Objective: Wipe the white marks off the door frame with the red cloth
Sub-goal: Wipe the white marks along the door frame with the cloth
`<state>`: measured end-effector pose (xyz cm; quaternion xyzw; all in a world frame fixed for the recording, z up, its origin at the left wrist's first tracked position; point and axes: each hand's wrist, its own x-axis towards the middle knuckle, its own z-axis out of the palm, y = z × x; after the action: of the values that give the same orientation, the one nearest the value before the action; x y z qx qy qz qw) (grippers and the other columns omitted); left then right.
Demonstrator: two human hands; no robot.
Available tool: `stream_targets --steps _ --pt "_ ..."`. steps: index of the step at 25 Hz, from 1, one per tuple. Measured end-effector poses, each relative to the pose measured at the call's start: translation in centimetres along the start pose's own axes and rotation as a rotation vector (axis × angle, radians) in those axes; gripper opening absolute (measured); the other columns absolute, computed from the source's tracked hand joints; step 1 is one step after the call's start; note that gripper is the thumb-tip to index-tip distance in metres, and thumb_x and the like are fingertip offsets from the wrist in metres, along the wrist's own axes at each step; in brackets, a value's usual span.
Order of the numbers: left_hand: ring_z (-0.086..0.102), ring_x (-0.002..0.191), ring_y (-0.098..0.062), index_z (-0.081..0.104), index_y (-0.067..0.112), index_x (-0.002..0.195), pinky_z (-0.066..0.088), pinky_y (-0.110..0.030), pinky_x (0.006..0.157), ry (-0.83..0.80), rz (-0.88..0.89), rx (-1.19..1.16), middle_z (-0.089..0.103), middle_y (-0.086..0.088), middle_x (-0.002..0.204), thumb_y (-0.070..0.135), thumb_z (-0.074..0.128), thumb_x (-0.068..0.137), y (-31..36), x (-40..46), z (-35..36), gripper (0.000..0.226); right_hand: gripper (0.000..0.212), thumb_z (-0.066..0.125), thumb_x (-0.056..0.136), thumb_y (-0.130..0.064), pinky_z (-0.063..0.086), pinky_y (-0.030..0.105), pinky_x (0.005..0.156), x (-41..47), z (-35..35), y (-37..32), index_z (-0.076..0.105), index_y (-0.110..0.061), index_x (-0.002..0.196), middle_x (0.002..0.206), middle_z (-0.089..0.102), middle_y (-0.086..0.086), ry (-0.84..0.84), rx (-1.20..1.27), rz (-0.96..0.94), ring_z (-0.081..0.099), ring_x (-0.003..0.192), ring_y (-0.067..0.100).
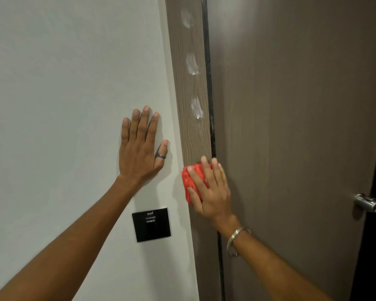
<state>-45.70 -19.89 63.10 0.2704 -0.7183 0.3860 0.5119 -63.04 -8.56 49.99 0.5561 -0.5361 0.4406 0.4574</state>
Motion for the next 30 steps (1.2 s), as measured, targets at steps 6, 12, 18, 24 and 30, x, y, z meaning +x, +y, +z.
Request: stream_targets --steps 6,12,18,24,30 --pt "0.007 0.162 -0.033 0.015 0.012 0.166 0.003 -0.048 0.132 0.03 0.01 0.016 0.01 -0.013 0.175 0.053 0.038 0.104 -0.4 -0.2 1.1 0.078 0.06 0.042 0.104 -0.054 0.018 0.049 0.13 17.7 -1.1 1.3 0.044 -0.023 0.155 0.167 0.034 0.012 0.172 -0.01 0.016 0.024 0.158 0.037" --pt "0.006 0.162 -0.032 0.016 0.012 0.166 0.002 -0.047 0.132 0.032 0.006 0.016 0.011 -0.014 0.174 0.052 0.038 0.105 -0.2 -0.1 1.0 0.076 0.081 0.049 0.099 -0.066 0.006 0.053 0.132 5.4 -0.2 0.3 0.02 -0.028 0.164 0.174 0.013 0.008 0.007 -0.076 0.007 0.009 0.162 0.035" --pt "0.01 0.161 -0.036 0.021 0.01 0.165 0.003 -0.049 0.131 0.024 -0.048 -0.022 0.015 -0.016 0.174 0.049 0.043 0.102 0.1 0.8 -0.6 0.076 0.074 0.043 0.102 -0.057 0.003 0.051 0.133 1.7 0.1 0.6 0.014 -0.032 0.165 0.175 0.004 0.0 -0.059 -0.172 -0.052 0.004 0.164 0.03" --pt "0.006 0.162 -0.034 0.017 0.011 0.166 0.005 -0.051 0.132 0.067 -0.085 -0.033 0.01 -0.015 0.174 0.049 0.041 0.104 -1.8 7.9 -1.9 0.076 0.064 0.04 0.105 -0.052 0.01 0.054 0.132 16.1 -1.7 1.2 0.029 -0.027 0.163 0.173 0.02 0.009 0.031 -0.165 -0.057 0.012 0.162 0.035" --pt "0.001 0.163 -0.03 0.014 0.013 0.166 -0.002 -0.047 0.132 0.112 -0.078 -0.043 0.006 -0.012 0.175 0.052 0.035 0.104 -2.0 14.8 -2.1 0.076 0.063 0.032 0.107 -0.053 0.006 0.053 0.133 31.0 -4.7 1.1 0.02 -0.031 0.165 0.176 0.008 0.005 0.021 -0.144 0.02 0.002 0.163 0.03"
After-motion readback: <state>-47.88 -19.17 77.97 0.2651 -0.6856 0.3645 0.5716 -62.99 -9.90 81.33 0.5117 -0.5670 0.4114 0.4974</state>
